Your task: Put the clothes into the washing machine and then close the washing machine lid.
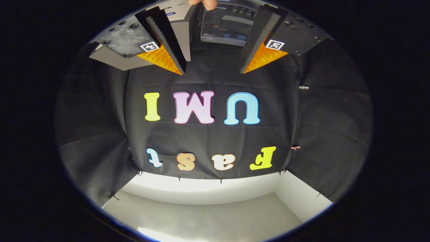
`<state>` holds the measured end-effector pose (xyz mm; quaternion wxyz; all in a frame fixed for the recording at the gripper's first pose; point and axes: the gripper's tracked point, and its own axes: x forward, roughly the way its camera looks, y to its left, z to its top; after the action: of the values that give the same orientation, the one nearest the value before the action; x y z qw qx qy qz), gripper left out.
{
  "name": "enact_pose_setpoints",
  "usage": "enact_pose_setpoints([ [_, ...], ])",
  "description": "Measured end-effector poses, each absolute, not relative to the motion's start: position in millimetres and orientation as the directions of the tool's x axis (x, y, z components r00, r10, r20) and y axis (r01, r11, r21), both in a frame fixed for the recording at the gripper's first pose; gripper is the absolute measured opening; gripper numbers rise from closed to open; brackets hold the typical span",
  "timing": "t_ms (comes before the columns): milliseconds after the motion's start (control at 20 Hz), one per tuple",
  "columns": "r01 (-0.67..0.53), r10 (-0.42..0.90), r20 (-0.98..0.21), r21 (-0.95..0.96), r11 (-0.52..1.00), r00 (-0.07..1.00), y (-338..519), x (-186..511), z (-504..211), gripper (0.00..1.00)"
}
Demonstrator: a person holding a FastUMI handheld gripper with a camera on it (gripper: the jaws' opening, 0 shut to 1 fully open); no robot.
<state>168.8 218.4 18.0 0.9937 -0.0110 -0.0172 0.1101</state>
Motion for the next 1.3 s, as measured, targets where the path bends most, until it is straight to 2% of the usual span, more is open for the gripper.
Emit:
enact_pose_setpoints([
  [1300, -0.215, 0.216, 0.045, -0.033, 0.976, 0.975, 220.1, 166.7, 23.1, 0.99],
])
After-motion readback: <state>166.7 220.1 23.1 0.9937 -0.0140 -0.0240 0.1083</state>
